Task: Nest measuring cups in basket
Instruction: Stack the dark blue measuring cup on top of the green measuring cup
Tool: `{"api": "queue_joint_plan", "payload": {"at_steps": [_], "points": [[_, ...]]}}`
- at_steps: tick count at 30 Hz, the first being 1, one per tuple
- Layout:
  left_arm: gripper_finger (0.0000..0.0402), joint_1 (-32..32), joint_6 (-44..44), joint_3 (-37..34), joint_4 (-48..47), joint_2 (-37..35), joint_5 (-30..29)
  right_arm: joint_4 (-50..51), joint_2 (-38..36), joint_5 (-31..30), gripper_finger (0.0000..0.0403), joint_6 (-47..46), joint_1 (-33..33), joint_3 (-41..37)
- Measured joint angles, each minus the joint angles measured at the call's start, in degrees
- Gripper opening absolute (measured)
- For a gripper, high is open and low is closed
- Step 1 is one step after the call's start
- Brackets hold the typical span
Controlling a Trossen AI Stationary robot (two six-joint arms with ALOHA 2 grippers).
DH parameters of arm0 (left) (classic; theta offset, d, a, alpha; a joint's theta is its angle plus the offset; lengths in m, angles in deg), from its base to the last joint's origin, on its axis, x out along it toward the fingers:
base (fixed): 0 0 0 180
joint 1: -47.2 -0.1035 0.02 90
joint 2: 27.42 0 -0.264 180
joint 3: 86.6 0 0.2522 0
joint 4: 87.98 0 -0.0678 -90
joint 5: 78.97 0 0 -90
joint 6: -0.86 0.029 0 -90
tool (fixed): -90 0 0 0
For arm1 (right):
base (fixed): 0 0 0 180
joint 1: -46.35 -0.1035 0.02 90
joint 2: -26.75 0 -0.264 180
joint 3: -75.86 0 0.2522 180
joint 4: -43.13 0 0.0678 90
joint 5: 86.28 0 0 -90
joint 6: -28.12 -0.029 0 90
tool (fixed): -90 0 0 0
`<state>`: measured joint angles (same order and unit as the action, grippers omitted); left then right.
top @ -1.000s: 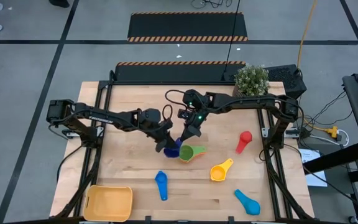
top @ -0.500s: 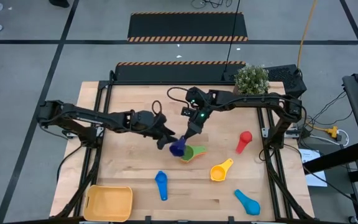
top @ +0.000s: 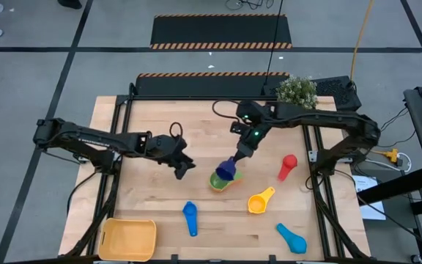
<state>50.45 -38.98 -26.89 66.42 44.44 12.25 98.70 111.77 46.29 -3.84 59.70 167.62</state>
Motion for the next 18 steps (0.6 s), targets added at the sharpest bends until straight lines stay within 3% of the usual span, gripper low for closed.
{"api": "queue_joint_plan", "payload": {"at_steps": [7,18], "points": [[0.0132,4.6,-6.1,0.1,0.1,0.0,-0.6,-0.3,-6.7,-7.0,0.0,-4.4,-2.5,0.0],[0.0106,16.8,-17.9,0.1,4.6,0.0,-15.2,-0.9,-14.3,-8.3,0.0,-10.5,-5.0,-1.3]]}}
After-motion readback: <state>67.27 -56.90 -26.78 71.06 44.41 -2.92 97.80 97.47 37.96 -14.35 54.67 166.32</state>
